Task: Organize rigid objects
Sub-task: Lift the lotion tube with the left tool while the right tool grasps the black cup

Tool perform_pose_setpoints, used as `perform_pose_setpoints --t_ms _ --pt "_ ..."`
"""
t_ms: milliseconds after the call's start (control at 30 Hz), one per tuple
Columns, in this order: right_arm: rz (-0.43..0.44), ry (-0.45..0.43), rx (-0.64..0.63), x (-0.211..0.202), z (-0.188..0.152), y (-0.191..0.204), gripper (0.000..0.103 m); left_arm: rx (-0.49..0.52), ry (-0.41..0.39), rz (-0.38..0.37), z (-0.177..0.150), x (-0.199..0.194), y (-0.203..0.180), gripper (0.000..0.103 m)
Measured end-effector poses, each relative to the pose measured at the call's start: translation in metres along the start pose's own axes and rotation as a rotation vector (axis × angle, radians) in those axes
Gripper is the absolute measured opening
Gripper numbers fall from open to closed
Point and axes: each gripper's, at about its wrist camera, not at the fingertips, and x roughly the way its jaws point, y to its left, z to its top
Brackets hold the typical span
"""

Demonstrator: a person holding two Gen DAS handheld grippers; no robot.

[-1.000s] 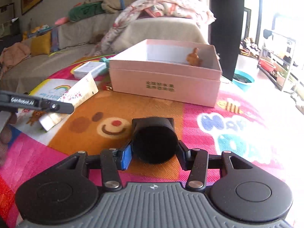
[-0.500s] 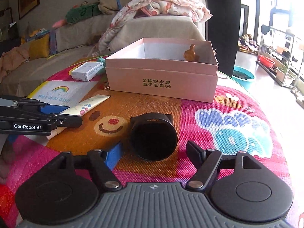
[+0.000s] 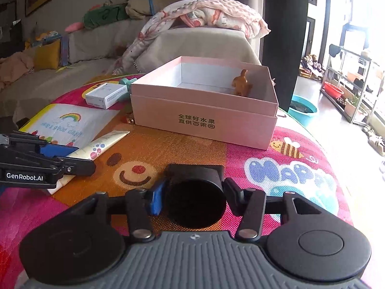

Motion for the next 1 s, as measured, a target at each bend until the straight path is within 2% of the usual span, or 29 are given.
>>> perform_pose_setpoints --t_ms 100,367,400,467,567,700,833,1000 --pt "0.016 -0.012 -0.014 -0.015 -0.004 0.000 0.051 0.002 -0.005 -0.047 -0.007 -0.008 -0.006 0.042" --pt "-0.001 -0.094 -0.012 -0.058 -0.004 -0.012 0.051 0.115 -0.044 -0.119 -0.017 -0.036 -0.038 0.040" --pt "-0.003 -0.105 -0.010 -0.062 -0.002 -0.014 0.051 0.115 -0.056 -0.129 -0.014 -0.040 -0.039 0.036" --pt "-0.007 -0.127 -0.002 -0.067 0.001 -0.017 0.051 0.104 -0.090 -0.152 -0.003 -0.047 -0.040 0.013" --pt "-0.009 -0.164 0.016 -0.073 0.008 -0.023 0.051 0.072 -0.156 -0.189 0.020 -0.056 -0.034 0.013" --pt "-0.019 -0.218 0.025 -0.077 0.020 -0.029 0.051 0.078 -0.211 -0.184 0.046 -0.060 -0.030 0.013" --pt "-0.037 -0.225 0.041 -0.073 0.022 -0.035 0.051 0.155 -0.103 -0.204 0.044 -0.045 -0.034 0.015" --pt "-0.024 -0.113 0.065 -0.048 0.003 -0.037 0.051 0.242 0.022 -0.220 0.015 -0.022 -0.045 0.018"
